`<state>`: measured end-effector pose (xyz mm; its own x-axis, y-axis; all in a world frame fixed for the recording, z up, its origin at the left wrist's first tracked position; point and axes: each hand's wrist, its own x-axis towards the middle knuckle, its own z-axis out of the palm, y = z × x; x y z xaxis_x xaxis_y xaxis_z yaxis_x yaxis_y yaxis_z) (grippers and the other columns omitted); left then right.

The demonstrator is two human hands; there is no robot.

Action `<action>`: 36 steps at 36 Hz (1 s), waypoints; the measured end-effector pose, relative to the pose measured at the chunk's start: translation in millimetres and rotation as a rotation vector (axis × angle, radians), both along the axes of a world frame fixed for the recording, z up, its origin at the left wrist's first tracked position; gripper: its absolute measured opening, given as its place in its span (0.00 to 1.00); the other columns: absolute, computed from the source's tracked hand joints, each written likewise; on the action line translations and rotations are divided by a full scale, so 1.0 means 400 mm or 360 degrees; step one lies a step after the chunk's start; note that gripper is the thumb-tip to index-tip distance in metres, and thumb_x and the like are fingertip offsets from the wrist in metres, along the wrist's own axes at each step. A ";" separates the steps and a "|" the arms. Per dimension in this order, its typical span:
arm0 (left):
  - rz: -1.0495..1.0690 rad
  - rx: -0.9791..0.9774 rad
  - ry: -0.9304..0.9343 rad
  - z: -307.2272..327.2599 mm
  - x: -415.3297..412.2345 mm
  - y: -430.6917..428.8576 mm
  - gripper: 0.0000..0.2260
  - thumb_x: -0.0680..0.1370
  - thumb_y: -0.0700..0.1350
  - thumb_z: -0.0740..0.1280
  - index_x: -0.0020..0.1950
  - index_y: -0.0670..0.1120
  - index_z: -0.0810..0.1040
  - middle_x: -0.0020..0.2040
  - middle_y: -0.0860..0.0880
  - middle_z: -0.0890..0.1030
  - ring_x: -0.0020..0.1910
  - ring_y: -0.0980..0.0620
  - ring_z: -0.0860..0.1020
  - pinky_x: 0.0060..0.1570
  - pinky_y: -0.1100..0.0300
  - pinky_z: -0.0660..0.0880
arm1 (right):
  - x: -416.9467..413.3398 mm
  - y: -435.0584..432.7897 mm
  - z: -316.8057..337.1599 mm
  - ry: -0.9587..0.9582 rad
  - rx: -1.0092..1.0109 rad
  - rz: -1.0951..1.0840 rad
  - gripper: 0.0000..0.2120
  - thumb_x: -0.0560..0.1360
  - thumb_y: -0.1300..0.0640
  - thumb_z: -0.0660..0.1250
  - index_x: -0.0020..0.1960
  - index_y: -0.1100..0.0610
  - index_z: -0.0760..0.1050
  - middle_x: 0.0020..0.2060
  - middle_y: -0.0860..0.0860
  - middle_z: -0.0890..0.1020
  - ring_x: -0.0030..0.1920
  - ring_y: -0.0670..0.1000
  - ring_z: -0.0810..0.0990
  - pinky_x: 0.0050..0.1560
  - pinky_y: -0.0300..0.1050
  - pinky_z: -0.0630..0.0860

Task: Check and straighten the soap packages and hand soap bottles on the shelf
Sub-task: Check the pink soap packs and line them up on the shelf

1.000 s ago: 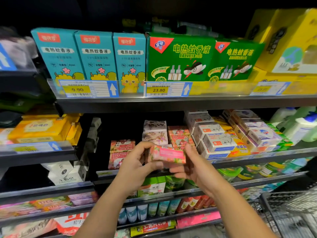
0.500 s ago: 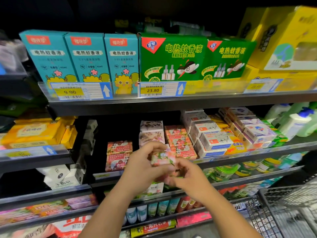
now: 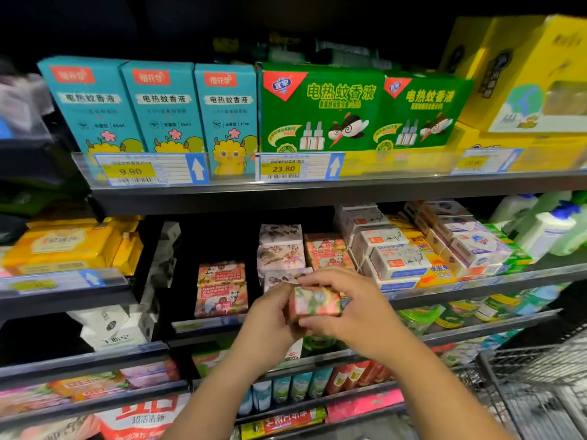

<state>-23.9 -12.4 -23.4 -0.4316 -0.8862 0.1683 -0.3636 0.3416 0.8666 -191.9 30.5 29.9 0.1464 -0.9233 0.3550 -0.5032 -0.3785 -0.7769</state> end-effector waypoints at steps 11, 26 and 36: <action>0.0172 0.0439 0.0692 0.093 0.021 -0.006 0.16 0.72 0.37 0.75 0.56 0.49 0.77 0.45 0.48 0.83 0.43 0.51 0.82 0.39 0.60 0.78 | -0.070 -0.032 -0.011 -0.0930 0.0530 -0.0271 0.20 0.64 0.53 0.82 0.55 0.50 0.83 0.45 0.60 0.82 0.47 0.56 0.81 0.51 0.51 0.80; 0.0097 0.0790 0.0310 0.101 0.026 -0.030 0.09 0.78 0.45 0.70 0.57 0.47 0.80 0.45 0.44 0.85 0.38 0.52 0.80 0.36 0.59 0.78 | -0.092 -0.038 -0.022 -0.0392 0.0926 -0.0217 0.06 0.78 0.47 0.70 0.51 0.48 0.82 0.39 0.52 0.83 0.40 0.53 0.81 0.45 0.45 0.77; 0.0026 -0.0530 -0.0200 0.102 0.051 -0.050 0.21 0.73 0.33 0.73 0.62 0.51 0.77 0.57 0.58 0.75 0.59 0.65 0.73 0.58 0.68 0.72 | -0.108 -0.044 -0.014 -0.0419 0.0666 -0.0034 0.19 0.72 0.51 0.73 0.61 0.45 0.76 0.58 0.49 0.80 0.56 0.49 0.82 0.55 0.45 0.80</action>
<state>-3.4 -32.5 17.4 -0.4536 -0.7987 0.3954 -0.4679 0.5911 0.6570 -235.2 12.9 24.5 0.0808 -0.9964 -0.0248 -0.2735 0.0017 -0.9619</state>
